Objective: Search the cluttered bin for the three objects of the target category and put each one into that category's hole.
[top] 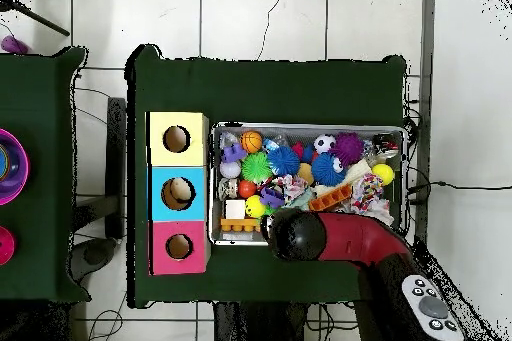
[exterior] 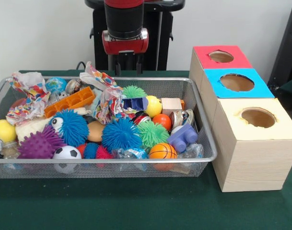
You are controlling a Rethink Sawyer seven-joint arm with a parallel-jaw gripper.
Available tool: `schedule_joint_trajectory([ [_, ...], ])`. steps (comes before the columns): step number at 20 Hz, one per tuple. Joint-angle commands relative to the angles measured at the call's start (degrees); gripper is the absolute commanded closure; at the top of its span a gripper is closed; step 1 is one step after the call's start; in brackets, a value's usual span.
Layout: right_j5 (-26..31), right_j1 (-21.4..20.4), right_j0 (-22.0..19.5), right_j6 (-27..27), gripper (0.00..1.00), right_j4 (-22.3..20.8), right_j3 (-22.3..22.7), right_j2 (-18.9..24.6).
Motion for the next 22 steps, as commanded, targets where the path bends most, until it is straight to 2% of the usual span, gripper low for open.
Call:
schedule_joint_trajectory([
  [1,4.5,2.3,0.4,-0.6,0.0,-0.6,-8.9,3.4],
  [6,3.2,1.4,0.0,-0.4,0.0,-0.9,-6.9,3.3],
  [13,4.2,1.6,0.1,-0.8,0.0,-0.8,-7.6,3.4],
  [22,2.2,2.4,-0.2,-0.2,0.0,-0.9,-7.5,3.5],
])
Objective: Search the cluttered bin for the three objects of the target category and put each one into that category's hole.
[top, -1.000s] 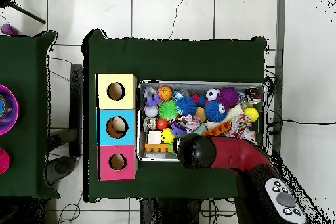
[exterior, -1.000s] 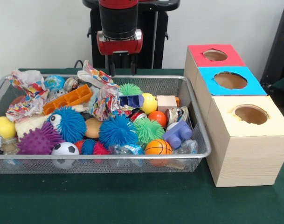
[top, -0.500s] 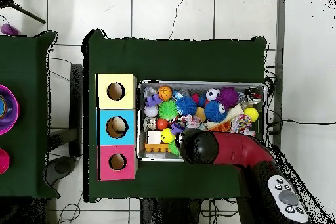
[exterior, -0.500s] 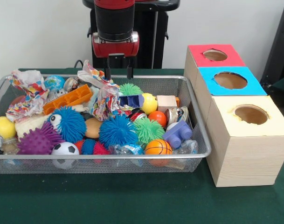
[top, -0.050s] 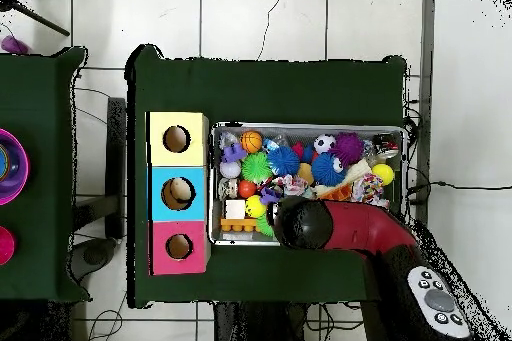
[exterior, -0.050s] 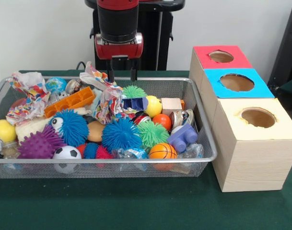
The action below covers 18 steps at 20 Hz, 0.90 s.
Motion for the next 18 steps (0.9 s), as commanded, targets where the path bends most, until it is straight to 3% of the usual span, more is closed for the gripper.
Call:
schedule_joint_trajectory([
  [1,1.5,2.1,-0.3,-0.1,0.0,-0.9,-4.2,3.6],
  [6,4.4,1.3,-0.5,-0.2,0.0,-0.3,-4.7,2.7],
  [9,1.4,0.6,-1.5,0.4,0.0,-0.4,-3.1,3.0],
  [18,7.6,4.2,0.2,-3.9,0.0,-1.2,-10.6,4.7],
])
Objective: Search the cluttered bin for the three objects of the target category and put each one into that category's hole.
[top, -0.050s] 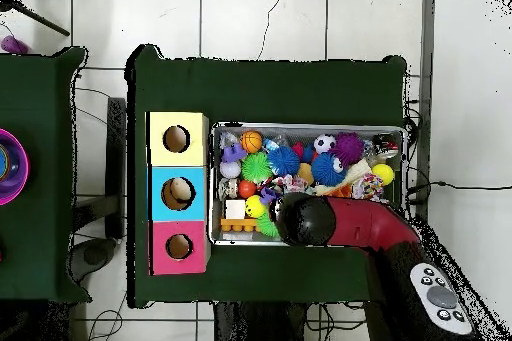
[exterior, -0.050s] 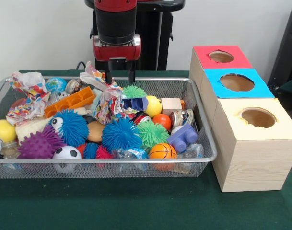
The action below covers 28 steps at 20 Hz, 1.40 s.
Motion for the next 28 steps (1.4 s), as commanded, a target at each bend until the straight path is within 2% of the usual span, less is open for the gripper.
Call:
schedule_joint_trajectory([
  [1,7.3,3.7,0.4,-4.3,0.0,-1.2,-8.9,4.8],
  [6,7.6,5.3,0.7,-5.2,0.0,-1.7,-11.0,5.5],
  [8,6.5,4.8,0.3,-5.3,0.0,-2.0,-10.0,5.7],
  [13,4.4,6.4,0.2,-4.9,0.0,-2.7,-10.6,5.9],
  [21,-3.2,5.8,0.0,-3.3,0.0,-4.9,-8.4,6.5],
  [22,-4.0,5.7,0.1,-2.9,1.0,-5.2,-8.2,6.4],
  [28,-4.6,5.7,0.1,-2.3,1.0,-5.6,-8.0,6.8],
])
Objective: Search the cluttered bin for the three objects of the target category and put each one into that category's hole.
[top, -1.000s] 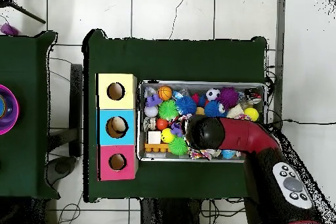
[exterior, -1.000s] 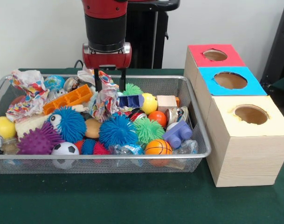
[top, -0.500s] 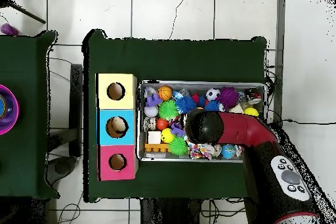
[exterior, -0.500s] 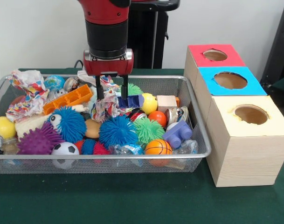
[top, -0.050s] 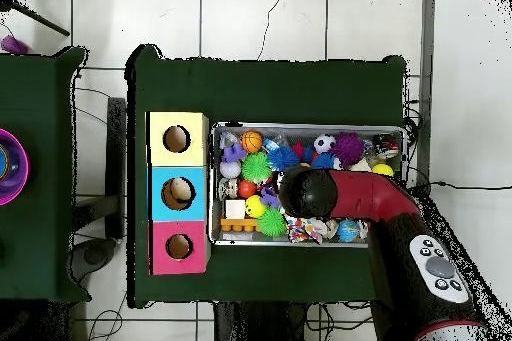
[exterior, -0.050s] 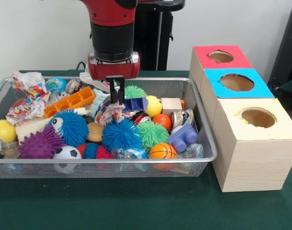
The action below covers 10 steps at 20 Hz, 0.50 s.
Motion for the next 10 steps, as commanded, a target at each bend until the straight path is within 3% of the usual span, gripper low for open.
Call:
schedule_joint_trajectory([
  [1,-3.8,1.8,0.0,-2.2,1.0,-4.1,-0.4,4.4],
  [7,-1.9,1.1,0.3,-1.8,1.0,-4.2,-0.3,4.3],
  [10,-2.8,-1.4,0.6,-0.1,1.0,-4.1,2.1,3.5],
])
